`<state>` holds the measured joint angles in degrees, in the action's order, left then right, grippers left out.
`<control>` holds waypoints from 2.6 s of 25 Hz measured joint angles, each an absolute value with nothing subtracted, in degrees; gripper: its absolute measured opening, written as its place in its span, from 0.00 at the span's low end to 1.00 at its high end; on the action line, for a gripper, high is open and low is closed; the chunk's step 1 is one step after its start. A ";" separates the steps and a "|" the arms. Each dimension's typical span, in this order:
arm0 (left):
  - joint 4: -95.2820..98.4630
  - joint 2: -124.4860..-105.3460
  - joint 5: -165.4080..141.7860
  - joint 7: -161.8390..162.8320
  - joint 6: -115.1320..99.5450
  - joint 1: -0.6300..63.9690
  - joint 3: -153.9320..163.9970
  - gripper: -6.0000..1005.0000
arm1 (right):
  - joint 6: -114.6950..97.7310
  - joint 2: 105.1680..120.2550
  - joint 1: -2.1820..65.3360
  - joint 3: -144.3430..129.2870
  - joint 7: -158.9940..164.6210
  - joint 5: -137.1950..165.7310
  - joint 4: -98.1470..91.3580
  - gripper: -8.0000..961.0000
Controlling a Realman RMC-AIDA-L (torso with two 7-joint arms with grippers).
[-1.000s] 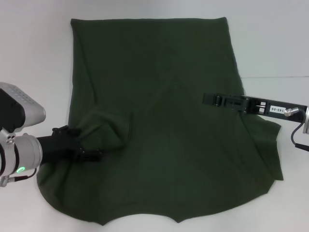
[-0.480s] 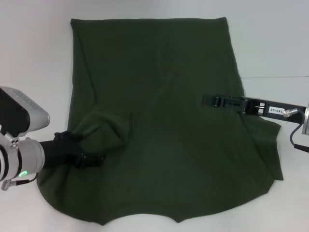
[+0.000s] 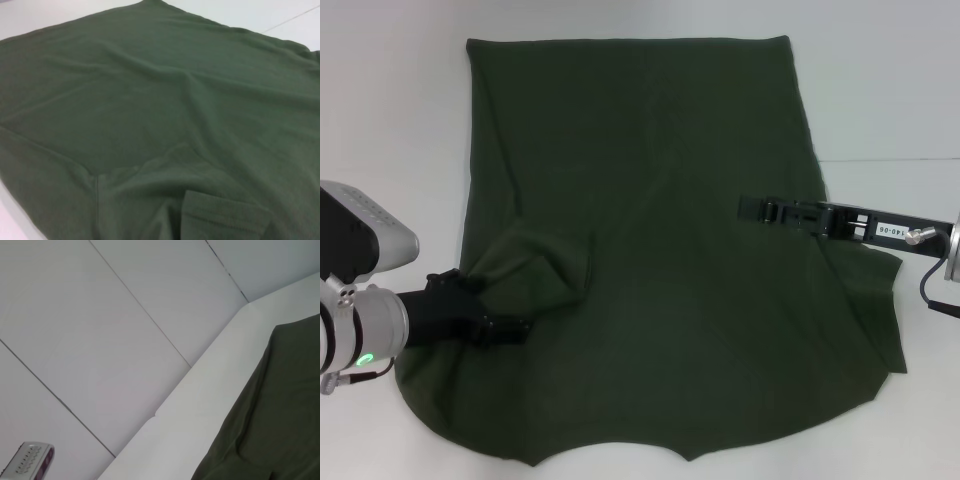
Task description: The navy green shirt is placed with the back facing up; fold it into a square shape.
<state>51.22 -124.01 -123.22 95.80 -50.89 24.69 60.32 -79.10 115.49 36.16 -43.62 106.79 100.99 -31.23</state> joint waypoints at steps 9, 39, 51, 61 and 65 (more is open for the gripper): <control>51.11 -124.01 -123.22 95.75 -51.00 24.29 60.72 0.87 | -79.10 115.40 36.12 -43.59 106.74 100.98 -31.26 0.94; 50.64 -123.93 -124.76 96.48 -50.20 24.79 59.24 0.19 | -79.10 115.74 35.65 -43.59 106.60 100.92 -31.83 0.94; 53.86 -124.01 -124.43 98.30 -52.69 24.53 59.29 0.01 | -79.04 115.75 35.42 -43.59 105.97 100.63 -31.65 0.94; 58.78 -124.12 -124.11 101.94 -56.77 24.84 59.75 0.01 | -79.04 115.75 35.25 -43.16 105.12 100.62 -31.34 0.94; 60.31 -124.20 -124.09 103.12 -58.11 25.18 59.99 0.01 | -79.16 115.75 35.22 -43.08 105.08 100.63 -31.39 0.94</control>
